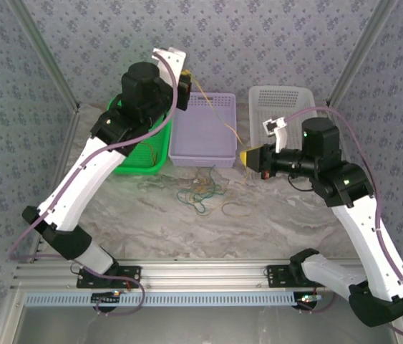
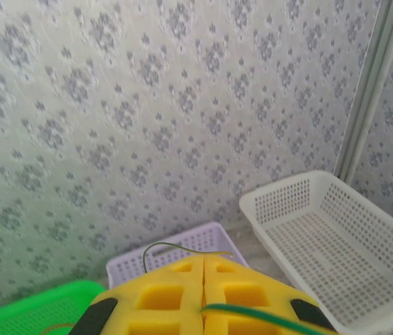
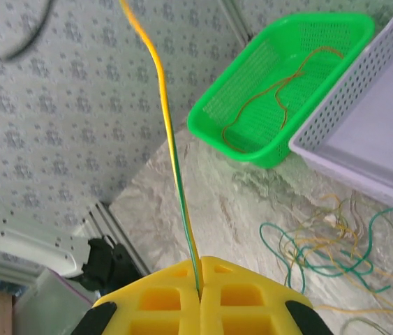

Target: Untangle the cables

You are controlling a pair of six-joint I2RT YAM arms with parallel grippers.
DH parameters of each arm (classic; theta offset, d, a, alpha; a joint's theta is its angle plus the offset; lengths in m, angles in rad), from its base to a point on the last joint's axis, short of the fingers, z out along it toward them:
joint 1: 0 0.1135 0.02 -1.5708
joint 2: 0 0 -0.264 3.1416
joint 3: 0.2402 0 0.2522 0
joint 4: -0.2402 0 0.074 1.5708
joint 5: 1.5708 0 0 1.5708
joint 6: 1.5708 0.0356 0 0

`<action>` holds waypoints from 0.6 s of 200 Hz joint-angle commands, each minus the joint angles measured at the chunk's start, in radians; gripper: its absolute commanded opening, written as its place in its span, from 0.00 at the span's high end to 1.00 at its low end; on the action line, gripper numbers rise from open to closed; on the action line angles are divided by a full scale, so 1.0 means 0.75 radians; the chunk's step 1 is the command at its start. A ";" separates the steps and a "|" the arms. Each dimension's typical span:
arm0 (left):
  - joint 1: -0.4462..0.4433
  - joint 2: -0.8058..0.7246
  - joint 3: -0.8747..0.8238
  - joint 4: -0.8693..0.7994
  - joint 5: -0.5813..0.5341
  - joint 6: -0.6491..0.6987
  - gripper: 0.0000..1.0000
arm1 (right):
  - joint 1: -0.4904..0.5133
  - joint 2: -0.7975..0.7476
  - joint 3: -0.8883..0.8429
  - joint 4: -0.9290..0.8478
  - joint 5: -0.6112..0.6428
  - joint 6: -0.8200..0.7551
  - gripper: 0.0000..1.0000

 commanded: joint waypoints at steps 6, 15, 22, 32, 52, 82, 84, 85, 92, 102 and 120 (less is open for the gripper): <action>-0.002 0.106 0.168 -0.086 -0.031 0.078 1.00 | 0.055 -0.012 -0.024 -0.069 0.180 -0.060 1.00; -0.004 0.139 0.228 -0.102 -0.011 0.065 1.00 | 0.055 -0.014 -0.019 -0.062 0.229 -0.053 1.00; -0.004 0.164 0.276 -0.111 0.012 0.044 1.00 | 0.055 -0.011 0.002 -0.060 0.276 -0.051 1.00; -0.006 0.199 0.336 -0.120 0.040 0.009 1.00 | 0.046 -0.002 0.052 -0.059 0.343 -0.047 1.00; -0.012 0.261 0.434 -0.121 0.063 -0.055 1.00 | 0.010 0.040 0.216 -0.051 0.385 -0.044 1.00; -0.025 0.357 0.595 -0.098 0.110 -0.122 1.00 | -0.058 0.176 0.517 -0.109 0.420 -0.031 1.00; -0.025 0.365 0.609 -0.095 0.113 -0.126 1.00 | -0.065 0.189 0.537 -0.113 0.422 -0.032 1.00; -0.027 0.369 0.615 -0.094 0.115 -0.129 1.00 | -0.067 0.196 0.546 -0.117 0.421 -0.032 1.00; -0.026 0.398 0.659 -0.077 0.134 -0.142 1.00 | -0.092 0.235 0.605 -0.132 0.424 -0.036 1.00; -0.026 0.443 0.717 -0.044 0.155 -0.153 1.00 | -0.134 0.282 0.667 -0.135 0.426 -0.034 1.00; -0.027 0.532 0.804 0.045 0.177 -0.167 1.00 | -0.232 0.344 0.730 -0.070 0.407 -0.003 1.00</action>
